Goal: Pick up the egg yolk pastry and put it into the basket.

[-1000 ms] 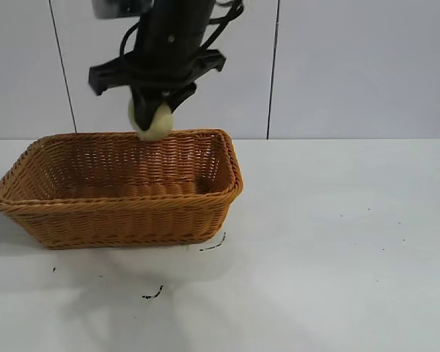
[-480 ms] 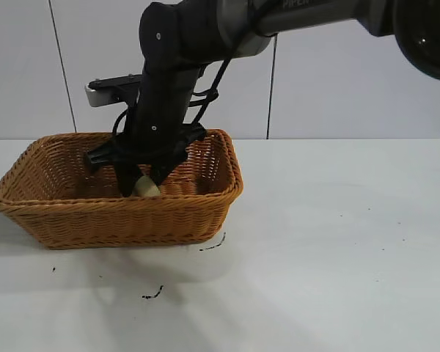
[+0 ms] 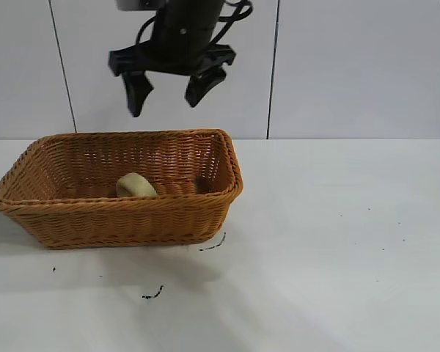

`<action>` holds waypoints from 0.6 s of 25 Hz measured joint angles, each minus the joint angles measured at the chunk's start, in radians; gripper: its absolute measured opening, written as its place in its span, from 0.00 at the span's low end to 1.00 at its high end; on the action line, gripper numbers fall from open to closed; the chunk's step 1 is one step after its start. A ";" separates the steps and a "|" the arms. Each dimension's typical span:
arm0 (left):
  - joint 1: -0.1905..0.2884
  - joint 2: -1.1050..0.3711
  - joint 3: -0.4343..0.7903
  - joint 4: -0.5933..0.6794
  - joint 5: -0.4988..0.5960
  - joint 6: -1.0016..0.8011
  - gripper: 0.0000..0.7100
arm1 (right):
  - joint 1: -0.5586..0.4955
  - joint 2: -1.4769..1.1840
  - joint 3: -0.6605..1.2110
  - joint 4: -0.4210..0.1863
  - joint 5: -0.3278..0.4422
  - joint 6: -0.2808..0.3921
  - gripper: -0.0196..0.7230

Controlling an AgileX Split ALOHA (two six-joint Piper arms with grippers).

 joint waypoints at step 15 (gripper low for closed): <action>0.000 0.000 0.000 0.000 0.000 0.000 0.98 | -0.469 -0.019 -0.030 -0.044 0.079 -0.015 0.87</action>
